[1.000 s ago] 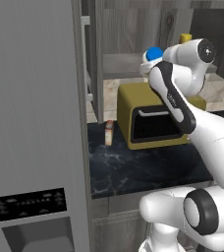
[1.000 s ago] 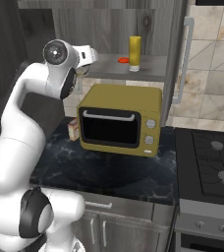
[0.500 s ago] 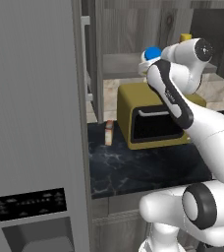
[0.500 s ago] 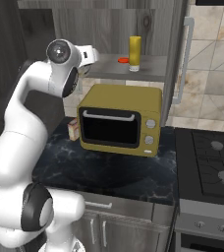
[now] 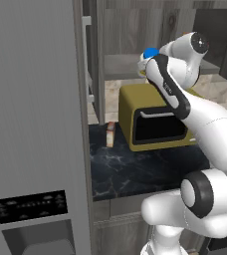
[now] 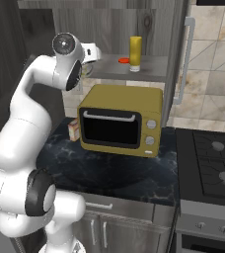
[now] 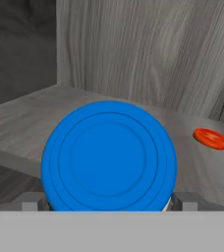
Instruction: Pick the mustard and mayonnaise from the counter and place them in the cabinet.
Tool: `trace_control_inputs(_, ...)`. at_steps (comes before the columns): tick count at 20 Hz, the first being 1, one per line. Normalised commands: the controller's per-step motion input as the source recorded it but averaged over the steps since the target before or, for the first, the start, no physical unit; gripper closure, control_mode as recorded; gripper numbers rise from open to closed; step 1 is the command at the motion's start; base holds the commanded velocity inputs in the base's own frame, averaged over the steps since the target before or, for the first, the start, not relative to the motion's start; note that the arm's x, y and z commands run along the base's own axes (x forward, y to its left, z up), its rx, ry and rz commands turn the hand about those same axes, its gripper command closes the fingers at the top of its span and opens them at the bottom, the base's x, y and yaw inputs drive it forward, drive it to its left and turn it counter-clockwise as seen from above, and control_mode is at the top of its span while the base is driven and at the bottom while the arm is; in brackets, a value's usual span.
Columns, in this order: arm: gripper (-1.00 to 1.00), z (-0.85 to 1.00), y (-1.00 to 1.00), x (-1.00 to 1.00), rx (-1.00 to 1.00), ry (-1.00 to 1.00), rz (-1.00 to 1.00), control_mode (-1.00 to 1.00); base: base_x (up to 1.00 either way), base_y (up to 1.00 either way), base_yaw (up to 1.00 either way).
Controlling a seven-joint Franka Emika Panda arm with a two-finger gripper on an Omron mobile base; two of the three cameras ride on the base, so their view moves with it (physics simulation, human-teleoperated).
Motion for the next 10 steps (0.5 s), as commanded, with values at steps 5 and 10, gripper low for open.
trace_control_inputs(5, 1.0, 0.19, 0.0, 0.31, 0.0, 0.05, 0.01, -1.0, 0.0, 0.0, 0.0)
trace_control_inputs(10, 1.0, 0.19, 0.0, 0.29, 0.0, 0.0, 0.01, -1.0, 0.0, 0.0, 0.0)
